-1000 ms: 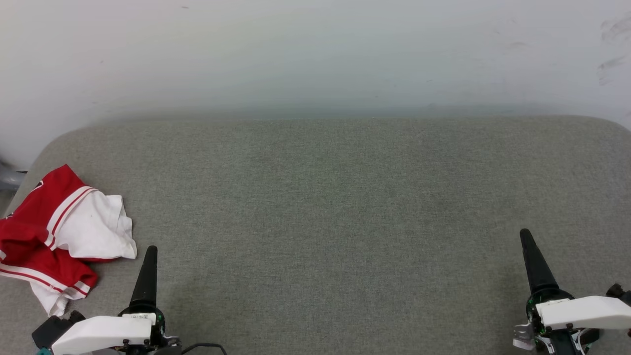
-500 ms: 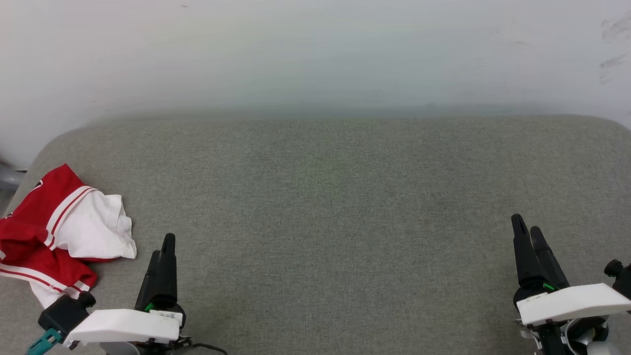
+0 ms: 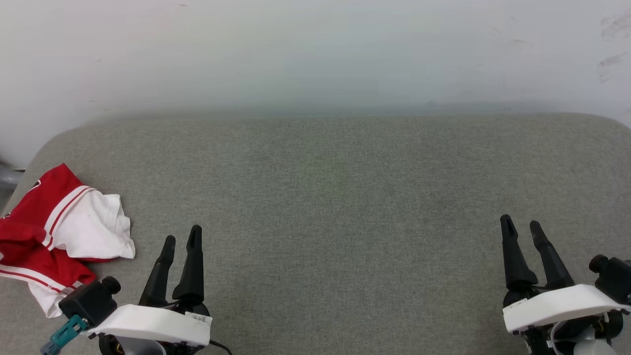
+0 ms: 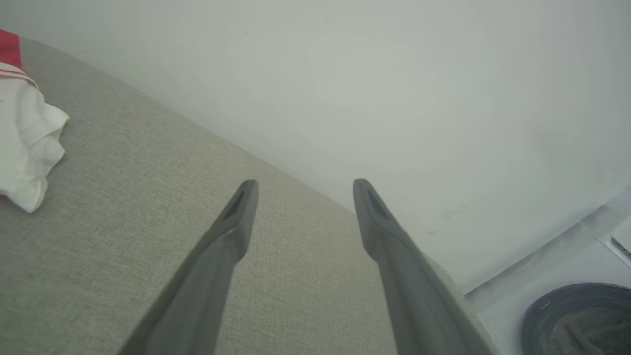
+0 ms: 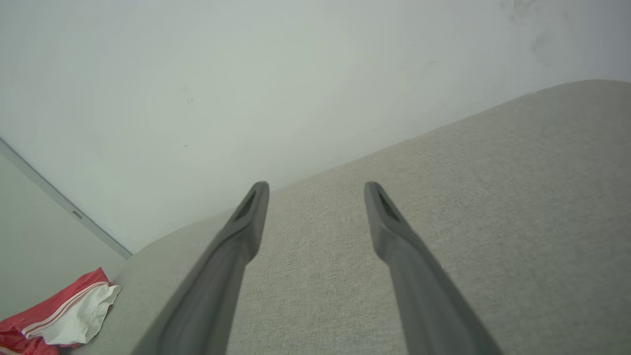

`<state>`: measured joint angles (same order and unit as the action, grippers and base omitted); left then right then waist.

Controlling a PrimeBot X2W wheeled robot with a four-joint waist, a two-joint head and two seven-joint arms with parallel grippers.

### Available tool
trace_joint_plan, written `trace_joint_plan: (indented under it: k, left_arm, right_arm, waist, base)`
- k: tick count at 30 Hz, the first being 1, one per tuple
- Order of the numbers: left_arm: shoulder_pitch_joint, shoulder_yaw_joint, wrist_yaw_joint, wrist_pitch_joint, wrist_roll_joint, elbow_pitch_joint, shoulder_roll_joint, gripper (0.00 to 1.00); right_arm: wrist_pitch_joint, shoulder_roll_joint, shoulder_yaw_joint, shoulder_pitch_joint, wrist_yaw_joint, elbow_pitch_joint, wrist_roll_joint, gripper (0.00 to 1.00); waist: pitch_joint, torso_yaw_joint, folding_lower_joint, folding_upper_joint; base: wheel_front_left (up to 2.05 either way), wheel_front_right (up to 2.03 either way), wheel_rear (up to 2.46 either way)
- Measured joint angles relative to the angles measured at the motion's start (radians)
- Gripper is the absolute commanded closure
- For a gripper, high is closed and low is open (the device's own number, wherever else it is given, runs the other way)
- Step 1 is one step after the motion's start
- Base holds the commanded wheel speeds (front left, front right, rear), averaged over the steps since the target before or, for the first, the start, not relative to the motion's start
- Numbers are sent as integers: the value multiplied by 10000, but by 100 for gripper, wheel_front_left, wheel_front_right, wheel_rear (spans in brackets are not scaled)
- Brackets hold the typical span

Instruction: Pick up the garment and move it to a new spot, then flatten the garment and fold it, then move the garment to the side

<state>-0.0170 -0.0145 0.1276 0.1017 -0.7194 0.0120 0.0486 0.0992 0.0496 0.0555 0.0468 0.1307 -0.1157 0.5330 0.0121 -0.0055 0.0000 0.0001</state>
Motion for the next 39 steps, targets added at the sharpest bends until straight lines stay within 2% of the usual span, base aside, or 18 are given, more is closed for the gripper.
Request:
trace_joint_plan:
  k: [10,19,29,39]
  left_arm:
    - [-85,539,-201,268,1764,-445,63,0]
    - [-155,1267,-855,522,2978,-405,424,0]
    - [-156,1985,-1465,759,3808,-130,746,0]
    - [-158,2232,-1684,968,4477,-142,861,0]
  right_arm:
    - [293,2,-232,-12,2,222,-1680,0]
    - [520,2,-351,-24,2,416,-2844,0]
    - [780,2,-397,-72,2,474,-4199,0]
    - [1005,4,-479,-75,4,610,-5214,0]
  waist:
    - [41,-30,0,0]
    - [85,-50,0,0]
    - [96,-78,0,0]
    - [103,-113,0,0]
  base:
    - [0,0,0]
    - [0,0,0]
    - [0,0,0]
    - [0,0,0]
